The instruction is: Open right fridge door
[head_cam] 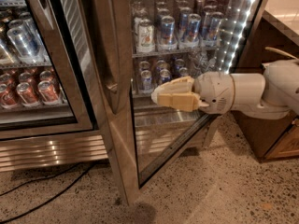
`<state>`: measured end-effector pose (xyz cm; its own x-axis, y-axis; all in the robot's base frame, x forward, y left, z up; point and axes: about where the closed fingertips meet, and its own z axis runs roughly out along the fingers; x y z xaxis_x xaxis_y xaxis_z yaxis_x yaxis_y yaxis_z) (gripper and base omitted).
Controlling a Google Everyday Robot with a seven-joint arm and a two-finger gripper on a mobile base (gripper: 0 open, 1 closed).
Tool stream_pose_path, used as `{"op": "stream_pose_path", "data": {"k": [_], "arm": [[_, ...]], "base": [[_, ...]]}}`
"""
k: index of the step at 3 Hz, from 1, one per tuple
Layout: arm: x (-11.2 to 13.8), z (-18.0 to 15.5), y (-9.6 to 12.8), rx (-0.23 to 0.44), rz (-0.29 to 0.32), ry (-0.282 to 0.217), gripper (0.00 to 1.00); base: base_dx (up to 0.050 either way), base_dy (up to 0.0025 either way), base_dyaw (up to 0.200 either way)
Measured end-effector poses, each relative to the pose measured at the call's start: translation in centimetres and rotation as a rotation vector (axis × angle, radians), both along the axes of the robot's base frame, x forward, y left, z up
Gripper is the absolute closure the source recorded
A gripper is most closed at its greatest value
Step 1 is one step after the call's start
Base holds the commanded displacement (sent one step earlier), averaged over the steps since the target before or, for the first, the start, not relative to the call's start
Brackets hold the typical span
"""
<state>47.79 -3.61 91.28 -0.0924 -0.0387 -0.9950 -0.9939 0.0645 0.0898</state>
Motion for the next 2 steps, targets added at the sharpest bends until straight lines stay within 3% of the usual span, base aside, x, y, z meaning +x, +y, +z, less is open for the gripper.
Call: {"op": "stream_pose_path", "data": {"k": [1,2], "arm": [[0.40,-5.89,0.31,0.053,-0.027,0.109,1.00],[0.37,-6.48,0.45,0.056,-0.026,0.120,1.00]], "base": [[0.000,0.00000,0.000],[0.000,0.00000,0.000]]}}
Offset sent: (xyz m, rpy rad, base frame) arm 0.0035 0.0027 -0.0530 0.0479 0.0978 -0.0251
